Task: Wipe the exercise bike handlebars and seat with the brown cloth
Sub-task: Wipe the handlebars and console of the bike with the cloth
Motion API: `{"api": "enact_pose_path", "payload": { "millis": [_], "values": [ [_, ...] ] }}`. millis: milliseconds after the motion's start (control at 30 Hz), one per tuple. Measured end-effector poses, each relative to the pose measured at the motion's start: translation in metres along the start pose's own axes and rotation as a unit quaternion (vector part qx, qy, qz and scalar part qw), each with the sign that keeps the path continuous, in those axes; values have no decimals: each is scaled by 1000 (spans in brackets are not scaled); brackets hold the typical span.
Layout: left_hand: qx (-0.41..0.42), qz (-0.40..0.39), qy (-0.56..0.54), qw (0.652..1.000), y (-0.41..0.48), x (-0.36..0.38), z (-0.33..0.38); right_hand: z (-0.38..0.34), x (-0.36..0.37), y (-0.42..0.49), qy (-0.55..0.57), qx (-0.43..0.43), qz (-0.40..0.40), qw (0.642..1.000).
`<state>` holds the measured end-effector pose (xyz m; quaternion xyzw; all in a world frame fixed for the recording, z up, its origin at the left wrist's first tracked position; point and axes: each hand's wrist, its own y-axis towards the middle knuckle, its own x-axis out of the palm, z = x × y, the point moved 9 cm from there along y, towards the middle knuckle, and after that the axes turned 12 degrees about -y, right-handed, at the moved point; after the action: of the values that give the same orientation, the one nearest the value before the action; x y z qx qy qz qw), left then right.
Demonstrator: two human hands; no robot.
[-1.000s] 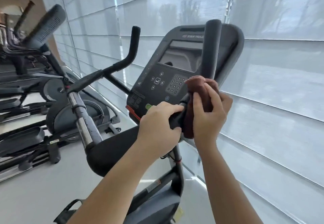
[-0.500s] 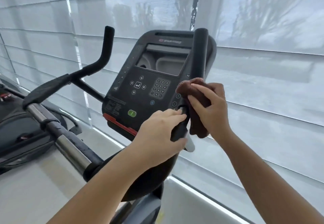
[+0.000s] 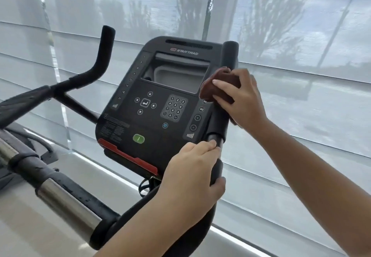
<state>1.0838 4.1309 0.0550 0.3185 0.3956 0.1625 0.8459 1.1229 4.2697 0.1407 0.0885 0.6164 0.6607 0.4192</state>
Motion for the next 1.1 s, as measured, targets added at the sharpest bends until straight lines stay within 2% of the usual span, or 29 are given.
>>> {"api": "enact_pose_path", "payload": {
  "millis": [100, 167, 367, 467, 600, 667, 767, 867, 933, 1000, 1100],
  "values": [
    [9, -9, -4, 1000, -1, 3, -3, 10, -7, 42, -37, 54, 55, 996],
    [3, -19, 9, 1000, -1, 4, -4, 7, -7, 46, -59, 72, 59, 994],
    [2, -24, 8, 1000, -1, 1, -2, -21, 9, 1, -96, -41, -77, 992],
    [3, -42, 5, 999, -3, 6, -3, -18, 4, 27, -135, -49, -54, 988],
    [-1, -51, 11, 999, 0, 10, -5, -9, 1, 55, -162, -1, -19, 987],
    [-11, -48, 13, 999, -1, 9, -7, -15, 5, 40, -165, -14, -41, 985],
    [-16, -55, 13, 998, -4, 8, -8, -29, 14, 4, -153, -60, -117, 979],
    [-18, -59, 2, 998, -4, 8, -9, -35, 15, 16, -173, -98, -154, 968],
    [-16, -59, 0, 998, -4, 8, -8, -27, 12, 46, -209, -72, -122, 968],
    [-13, -49, -2, 999, -2, 6, -8, -15, 9, 61, -213, 9, -92, 973],
    [-12, -44, -13, 999, -2, 6, -8, -15, 11, 31, -146, 67, -102, 982]
  ]
}}
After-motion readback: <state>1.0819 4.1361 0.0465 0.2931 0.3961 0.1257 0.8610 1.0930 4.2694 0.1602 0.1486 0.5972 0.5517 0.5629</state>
